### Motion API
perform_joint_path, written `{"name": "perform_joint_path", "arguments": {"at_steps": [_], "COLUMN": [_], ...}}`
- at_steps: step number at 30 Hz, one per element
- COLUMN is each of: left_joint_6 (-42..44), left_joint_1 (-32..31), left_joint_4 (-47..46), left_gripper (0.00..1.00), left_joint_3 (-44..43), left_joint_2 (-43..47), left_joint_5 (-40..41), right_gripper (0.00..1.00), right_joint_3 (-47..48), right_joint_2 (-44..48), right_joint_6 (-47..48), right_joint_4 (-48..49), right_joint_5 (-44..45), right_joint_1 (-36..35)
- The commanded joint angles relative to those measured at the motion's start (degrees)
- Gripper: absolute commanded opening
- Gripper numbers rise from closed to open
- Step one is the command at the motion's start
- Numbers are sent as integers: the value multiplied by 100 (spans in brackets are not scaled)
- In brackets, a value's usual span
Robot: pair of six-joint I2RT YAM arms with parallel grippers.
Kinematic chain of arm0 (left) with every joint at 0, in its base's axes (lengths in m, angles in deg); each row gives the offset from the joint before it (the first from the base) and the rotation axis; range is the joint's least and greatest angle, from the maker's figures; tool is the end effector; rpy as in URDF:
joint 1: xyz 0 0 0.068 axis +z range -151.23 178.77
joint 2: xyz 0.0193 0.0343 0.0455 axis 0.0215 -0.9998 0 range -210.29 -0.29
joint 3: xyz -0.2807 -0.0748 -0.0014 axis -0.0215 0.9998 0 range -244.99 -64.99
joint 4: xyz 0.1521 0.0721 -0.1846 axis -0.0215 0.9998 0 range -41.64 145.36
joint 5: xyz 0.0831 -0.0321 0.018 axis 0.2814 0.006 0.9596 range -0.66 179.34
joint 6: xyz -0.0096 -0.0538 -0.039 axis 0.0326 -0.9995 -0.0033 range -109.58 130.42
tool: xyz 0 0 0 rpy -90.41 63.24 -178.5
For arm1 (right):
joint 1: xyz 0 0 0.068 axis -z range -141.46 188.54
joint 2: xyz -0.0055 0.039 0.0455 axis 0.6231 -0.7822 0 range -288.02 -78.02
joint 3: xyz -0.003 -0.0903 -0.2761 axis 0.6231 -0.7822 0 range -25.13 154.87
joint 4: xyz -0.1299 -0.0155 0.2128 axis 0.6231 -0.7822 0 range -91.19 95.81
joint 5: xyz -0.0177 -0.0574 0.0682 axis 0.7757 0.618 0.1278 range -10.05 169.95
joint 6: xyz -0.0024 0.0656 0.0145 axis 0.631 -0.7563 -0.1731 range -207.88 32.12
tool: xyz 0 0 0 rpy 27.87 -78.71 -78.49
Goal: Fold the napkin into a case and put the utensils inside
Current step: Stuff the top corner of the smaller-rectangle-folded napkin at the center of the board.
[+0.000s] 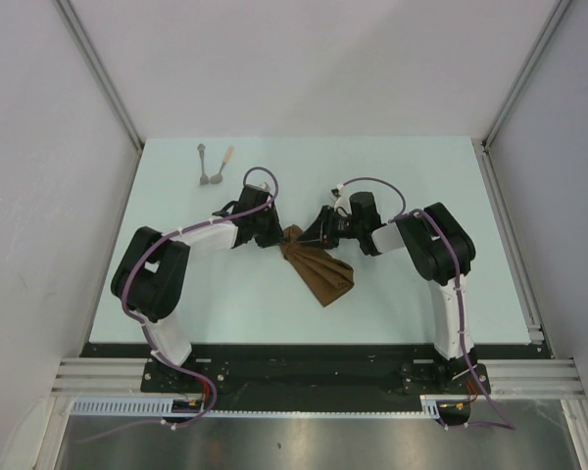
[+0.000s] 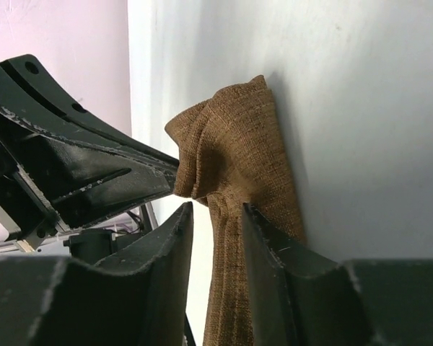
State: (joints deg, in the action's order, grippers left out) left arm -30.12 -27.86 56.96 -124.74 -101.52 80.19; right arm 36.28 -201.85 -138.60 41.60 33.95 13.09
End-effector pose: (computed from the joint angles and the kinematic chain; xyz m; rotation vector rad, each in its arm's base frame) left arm 0.3274 -0.1735 0.1839 -0.2362 2.5518 -0.6852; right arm 0.3783 0.2229 0.1197 -0.0818 2.2924 1.5861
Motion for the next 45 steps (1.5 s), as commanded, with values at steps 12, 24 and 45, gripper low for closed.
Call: {"name": "perform_joint_path", "arguments": {"at_steps": [12,24,45], "left_joint_6": [-60,-200,-1088], "left_joint_1": [35,27,62], "left_joint_4": [-306,-701,-1124], "left_gripper": [0,0,0], "left_joint_3": [77,68,771], "left_joint_2": [437,367,622], "left_joint_5": [-34,-140,-8], "right_gripper": [5,0,0], "right_joint_3": [627,592,637], "right_joint_2": [-361,-835,-141], "right_joint_6": [-148,-1142,-62], "right_joint_4": [130,1308,-134], "right_joint_5": [-137,82,1131], "right_joint_1": [-100,-557,-848]}}
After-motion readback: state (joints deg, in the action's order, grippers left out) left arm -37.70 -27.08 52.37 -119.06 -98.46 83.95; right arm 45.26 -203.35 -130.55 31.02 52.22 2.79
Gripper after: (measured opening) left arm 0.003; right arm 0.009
